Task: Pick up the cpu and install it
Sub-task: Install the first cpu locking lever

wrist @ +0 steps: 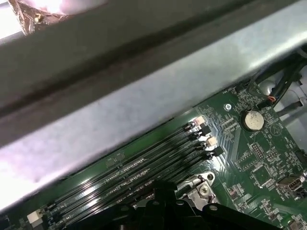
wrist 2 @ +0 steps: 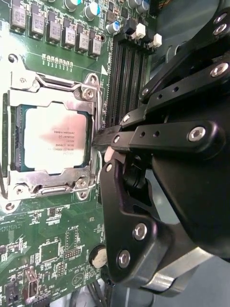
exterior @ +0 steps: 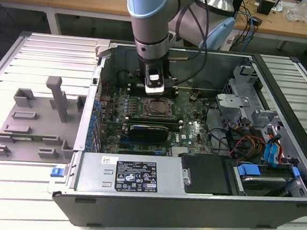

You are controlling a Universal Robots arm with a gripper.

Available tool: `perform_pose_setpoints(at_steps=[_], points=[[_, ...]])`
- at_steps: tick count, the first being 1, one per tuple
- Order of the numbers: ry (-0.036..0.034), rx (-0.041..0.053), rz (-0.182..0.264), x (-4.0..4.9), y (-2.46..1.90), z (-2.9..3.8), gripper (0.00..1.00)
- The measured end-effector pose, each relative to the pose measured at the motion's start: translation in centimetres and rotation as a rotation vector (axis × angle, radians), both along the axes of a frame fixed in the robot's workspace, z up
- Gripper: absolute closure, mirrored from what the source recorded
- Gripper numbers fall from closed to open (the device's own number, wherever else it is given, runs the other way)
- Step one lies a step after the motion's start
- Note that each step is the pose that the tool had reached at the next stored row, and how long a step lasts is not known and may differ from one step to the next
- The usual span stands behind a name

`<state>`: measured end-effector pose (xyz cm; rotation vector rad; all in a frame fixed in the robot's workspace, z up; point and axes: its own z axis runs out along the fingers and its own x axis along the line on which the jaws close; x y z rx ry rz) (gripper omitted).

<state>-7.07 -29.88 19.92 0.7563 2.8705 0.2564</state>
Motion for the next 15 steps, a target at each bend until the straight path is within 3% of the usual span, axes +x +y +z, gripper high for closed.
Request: perform_pose_setpoints(at_steps=[7,10,15], points=[[-0.0002,-0.0004,-0.015,0.59,0.0,-0.17,0.89],[-0.0003,-0.0003,-0.017,1.41,0.0,-0.18,0.89],[-0.0004,-0.0006,-0.017,1.54,0.01,-0.07,0.89]])
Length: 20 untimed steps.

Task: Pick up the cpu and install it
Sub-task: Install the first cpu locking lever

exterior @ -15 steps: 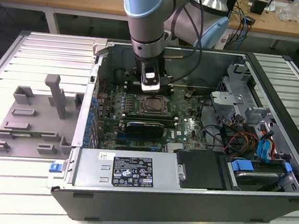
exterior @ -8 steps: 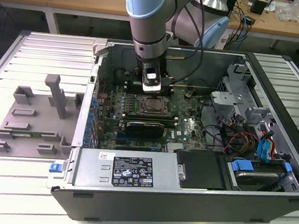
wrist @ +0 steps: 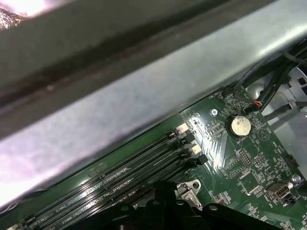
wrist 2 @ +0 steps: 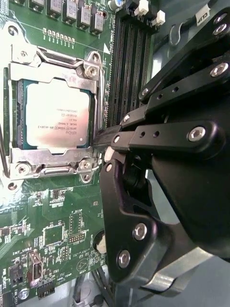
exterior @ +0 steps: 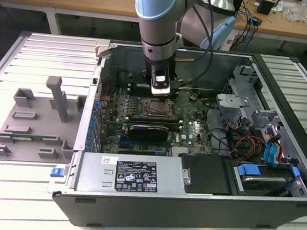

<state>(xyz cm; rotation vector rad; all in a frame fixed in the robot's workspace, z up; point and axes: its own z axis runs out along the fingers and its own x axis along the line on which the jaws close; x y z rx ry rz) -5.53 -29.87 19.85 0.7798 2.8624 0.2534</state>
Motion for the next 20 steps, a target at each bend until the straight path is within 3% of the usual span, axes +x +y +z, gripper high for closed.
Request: perform_pose_setpoints(at_steps=[3,5,6,8,10,11,12,15,16,17,19,20], points=[[0.0001,-0.0033,0.0,0.0,0.0,0.49,0.89],[0.0,-0.0152,0.0,-0.01,0.0,1.1,0.89],[0.0001,-0.0293,0.0,-0.01,-0.01,1.2,0.89],[0.0003,-0.106,0.0,-0.01,-0.01,1.25,0.89],[0.0005,-0.1679,0.0,-0.01,0.0,1.3,0.89],[0.0005,-0.1847,0.0,-0.01,0.0,1.35,0.89],[0.0004,-0.1913,0.0,-0.01,0.0,1.36,0.89],[0.0012,-0.193,0.0,-0.01,0.0,1.37,0.89],[0.0194,-0.1929,0.002,0.02,0.01,1.36,0.89],[0.0524,-0.1928,0.005,0.07,0.0,1.34,0.89],[0.1279,-0.1926,0.012,0.21,0.0,1.31,0.89],[0.1394,-0.1927,0.013,0.22,0.0,1.32,0.89]])
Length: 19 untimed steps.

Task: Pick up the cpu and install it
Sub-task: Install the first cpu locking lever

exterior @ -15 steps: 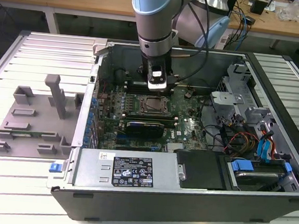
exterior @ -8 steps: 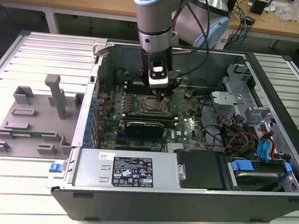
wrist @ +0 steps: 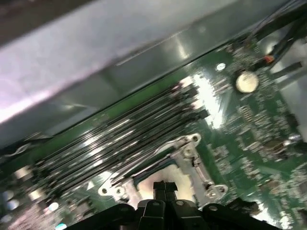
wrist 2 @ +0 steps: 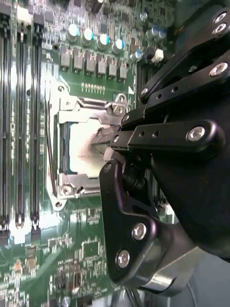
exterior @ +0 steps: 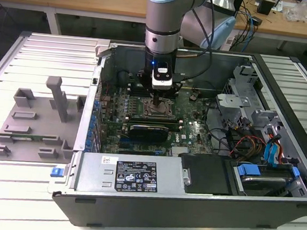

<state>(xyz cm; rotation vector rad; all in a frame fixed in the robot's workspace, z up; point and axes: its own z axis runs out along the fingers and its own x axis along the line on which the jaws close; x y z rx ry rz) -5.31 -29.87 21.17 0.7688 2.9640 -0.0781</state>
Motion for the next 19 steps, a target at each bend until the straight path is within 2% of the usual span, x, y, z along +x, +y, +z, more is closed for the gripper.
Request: perform_pose_setpoints(at_steps=[5,8,12,16,18,19], points=[[0.001,0.0001,0.014,0.01,0.01,-0.02,0.89],[0.0022,-0.0105,0.133,0.0,0.0,-0.05,0.89],[0.003,-0.0176,0.217,0.01,0.0,-0.08,0.89],[0.0036,-0.0278,0.36,0.01,0.0,-0.13,0.89],[0.0037,-0.0286,0.376,0.0,0.0,-0.06,0.89],[0.0035,-0.0285,0.377,0.0,0.0,0.23,0.89]])
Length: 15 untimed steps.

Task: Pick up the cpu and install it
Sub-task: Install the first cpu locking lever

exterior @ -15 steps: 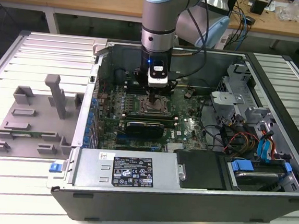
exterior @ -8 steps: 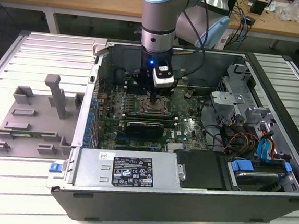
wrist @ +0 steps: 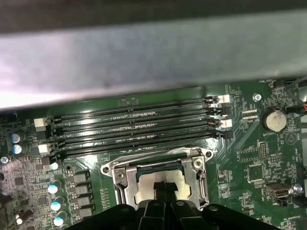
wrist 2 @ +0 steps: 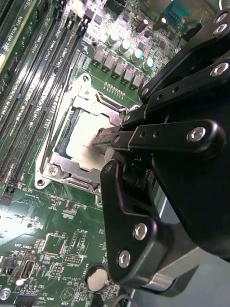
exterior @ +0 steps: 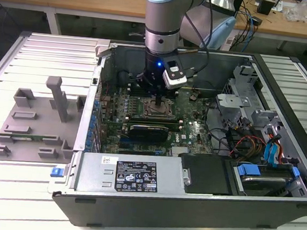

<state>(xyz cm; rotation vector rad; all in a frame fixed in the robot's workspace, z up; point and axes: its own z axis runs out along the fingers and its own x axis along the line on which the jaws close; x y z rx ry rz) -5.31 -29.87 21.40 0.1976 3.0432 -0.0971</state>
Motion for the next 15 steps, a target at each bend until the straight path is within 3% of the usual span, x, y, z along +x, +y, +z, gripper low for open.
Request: perform_pose_setpoints(at_steps=[3,15], points=[[0.0001,-0.0001,0.0,0.0,0.0,0.73,0.89],[0.0,-0.0042,0.0,0.0,0.02,1.34,0.89]])
